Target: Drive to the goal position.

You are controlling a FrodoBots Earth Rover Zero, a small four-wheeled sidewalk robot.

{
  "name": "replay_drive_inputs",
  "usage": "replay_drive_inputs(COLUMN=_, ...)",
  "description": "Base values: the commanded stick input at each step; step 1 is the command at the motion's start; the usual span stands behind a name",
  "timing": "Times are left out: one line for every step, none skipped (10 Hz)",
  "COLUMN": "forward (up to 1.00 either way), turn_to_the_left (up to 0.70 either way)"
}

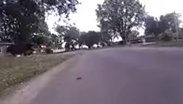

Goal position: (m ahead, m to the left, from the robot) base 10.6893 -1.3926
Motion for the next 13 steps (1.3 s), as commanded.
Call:
replay_drive_inputs(forward=1.00, turn_to_the_left=0.00)
replay_drive_inputs(forward=1.00, turn_to_the_left=0.00)
replay_drive_inputs(forward=1.00, turn_to_the_left=0.00)
replay_drive_inputs(forward=1.00, turn_to_the_left=0.00)
replay_drive_inputs(forward=1.00, turn_to_the_left=0.00)
replay_drive_inputs(forward=1.00, turn_to_the_left=0.00)
replay_drive_inputs(forward=1.00, turn_to_the_left=0.00)
replay_drive_inputs(forward=1.00, turn_to_the_left=0.00)
replay_drive_inputs(forward=1.00, turn_to_the_left=0.00)
replay_drive_inputs(forward=1.00, turn_to_the_left=0.00)
replay_drive_inputs(forward=1.00, turn_to_the_left=0.00)
replay_drive_inputs(forward=1.00, turn_to_the_left=0.00)
replay_drive_inputs(forward=1.00, turn_to_the_left=0.00)
